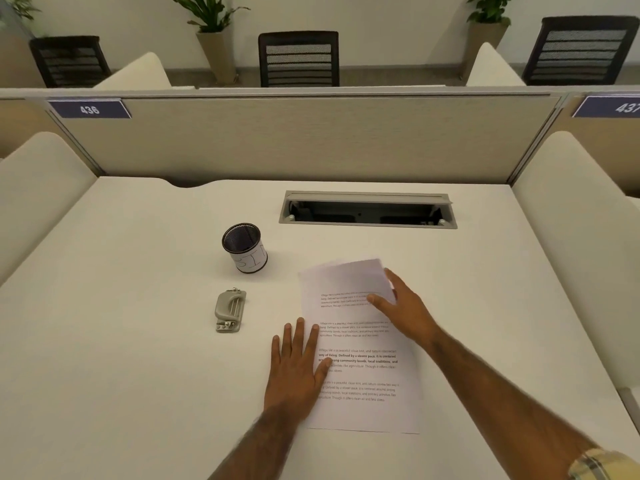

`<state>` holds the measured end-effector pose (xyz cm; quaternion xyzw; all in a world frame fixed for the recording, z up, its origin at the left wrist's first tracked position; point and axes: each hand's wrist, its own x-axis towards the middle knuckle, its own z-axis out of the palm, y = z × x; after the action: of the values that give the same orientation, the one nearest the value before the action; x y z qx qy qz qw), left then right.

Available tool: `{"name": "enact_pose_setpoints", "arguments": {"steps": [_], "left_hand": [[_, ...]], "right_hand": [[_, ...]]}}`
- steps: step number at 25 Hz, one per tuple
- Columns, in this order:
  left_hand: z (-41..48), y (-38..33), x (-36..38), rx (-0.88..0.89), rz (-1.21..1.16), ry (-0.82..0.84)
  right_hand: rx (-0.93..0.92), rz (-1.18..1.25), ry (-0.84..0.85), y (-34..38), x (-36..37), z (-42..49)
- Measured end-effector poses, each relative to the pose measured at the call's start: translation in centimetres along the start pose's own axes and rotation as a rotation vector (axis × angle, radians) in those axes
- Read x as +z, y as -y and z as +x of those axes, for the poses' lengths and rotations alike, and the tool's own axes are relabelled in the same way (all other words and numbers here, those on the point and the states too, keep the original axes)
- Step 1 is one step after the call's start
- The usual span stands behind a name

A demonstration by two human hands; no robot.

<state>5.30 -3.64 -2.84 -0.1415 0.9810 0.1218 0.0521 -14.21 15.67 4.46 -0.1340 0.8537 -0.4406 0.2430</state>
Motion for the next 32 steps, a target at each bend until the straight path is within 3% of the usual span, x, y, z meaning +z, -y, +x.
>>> {"name": "enact_pose_setpoints", "arguments": {"steps": [2,6,10,13,16,20,24,32], "left_hand": [[0.2,-0.2,0.3,-0.007,-0.004,-0.005],[1.4,-1.1,-0.8,-0.028,-0.173,-0.039],[4.4,-2.8,-5.5,-0.294,-0.863,-0.141],[6.4,-4.3,-10.4,-0.288,-1.372,-0.065],[7.1,-6.3,-14.3,-0.14,-1.392,-0.085],[6.2,-8.3,-18.0,0.069,-1.296,-0.238],[5.5,-8.7,-18.9,0.111,-1.295,-0.287],[4.9,-9.2,-17.5,0.054,-1.256,-0.195]], "right_hand": [[0.084,0.246,-0.136,-0.1,0.6,-1.5],[0.121,0.154,-0.285,0.2,0.5,-3.9],[0.06,0.505,-0.312,1.9,-3.0,-5.8],[-0.001,0.69,-0.256,3.2,-5.5,-7.2],[-0.082,0.685,-0.251,4.8,-7.0,-8.1],[-0.174,0.603,-0.405,6.4,-7.9,-8.9],[-0.247,0.521,-0.415,7.1,-7.7,-9.5],[-0.161,0.47,-0.448,5.8,-5.8,-9.7]]}}
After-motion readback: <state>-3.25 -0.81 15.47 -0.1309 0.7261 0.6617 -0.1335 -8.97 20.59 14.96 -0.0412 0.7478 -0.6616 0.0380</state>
